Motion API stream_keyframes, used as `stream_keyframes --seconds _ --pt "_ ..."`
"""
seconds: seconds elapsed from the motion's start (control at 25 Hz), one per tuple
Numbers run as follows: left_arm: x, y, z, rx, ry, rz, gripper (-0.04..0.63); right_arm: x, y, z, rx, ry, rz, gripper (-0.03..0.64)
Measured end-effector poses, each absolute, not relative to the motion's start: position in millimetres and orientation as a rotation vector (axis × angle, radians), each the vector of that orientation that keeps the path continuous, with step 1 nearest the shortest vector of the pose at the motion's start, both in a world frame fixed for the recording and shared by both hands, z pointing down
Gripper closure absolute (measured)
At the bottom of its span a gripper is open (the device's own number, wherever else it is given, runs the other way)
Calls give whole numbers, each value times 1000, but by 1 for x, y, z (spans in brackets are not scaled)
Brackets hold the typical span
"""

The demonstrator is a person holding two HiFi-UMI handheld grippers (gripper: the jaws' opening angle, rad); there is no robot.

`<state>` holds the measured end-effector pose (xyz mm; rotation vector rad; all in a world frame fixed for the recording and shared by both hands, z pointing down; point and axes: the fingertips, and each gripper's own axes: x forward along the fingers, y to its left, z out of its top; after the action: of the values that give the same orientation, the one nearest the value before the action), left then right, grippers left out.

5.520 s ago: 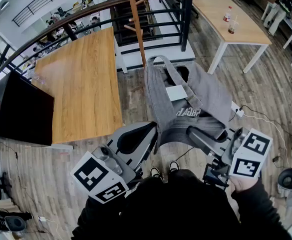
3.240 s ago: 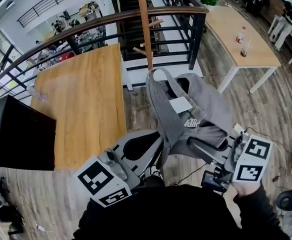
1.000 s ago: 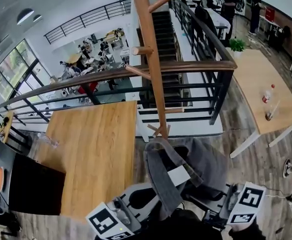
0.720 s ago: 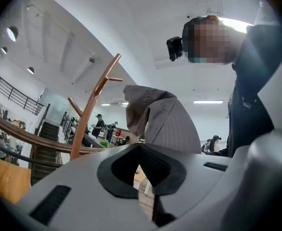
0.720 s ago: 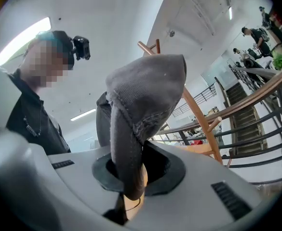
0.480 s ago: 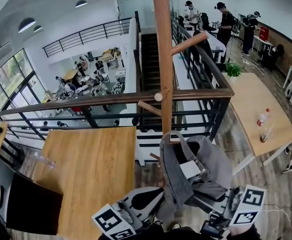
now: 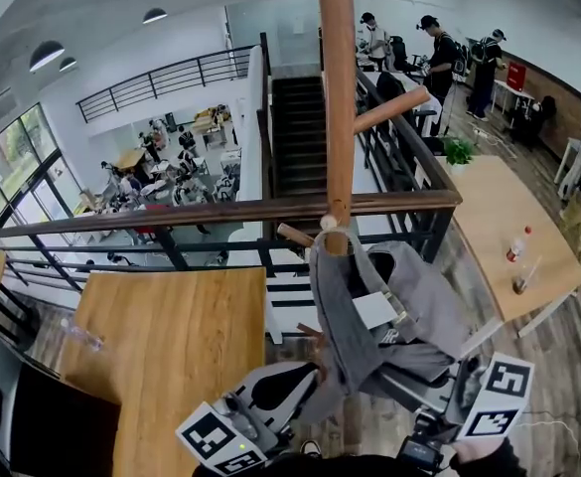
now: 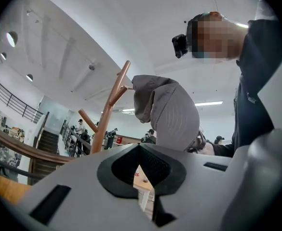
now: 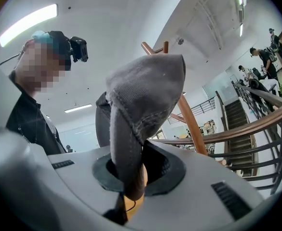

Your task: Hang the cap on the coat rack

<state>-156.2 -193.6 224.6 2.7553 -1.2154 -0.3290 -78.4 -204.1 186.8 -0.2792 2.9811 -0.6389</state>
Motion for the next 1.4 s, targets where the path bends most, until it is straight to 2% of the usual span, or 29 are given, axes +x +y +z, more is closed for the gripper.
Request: stream_keyframes --seconds 1.0,1.4 --pt "-172 -275 253 2700 -1110 -309 595 -96 -292 223 -384 2977 -784 571" --pt "-178 -294 300 2593 -1060 -247 595 -106 -308 271 -502 3134 -653 571"
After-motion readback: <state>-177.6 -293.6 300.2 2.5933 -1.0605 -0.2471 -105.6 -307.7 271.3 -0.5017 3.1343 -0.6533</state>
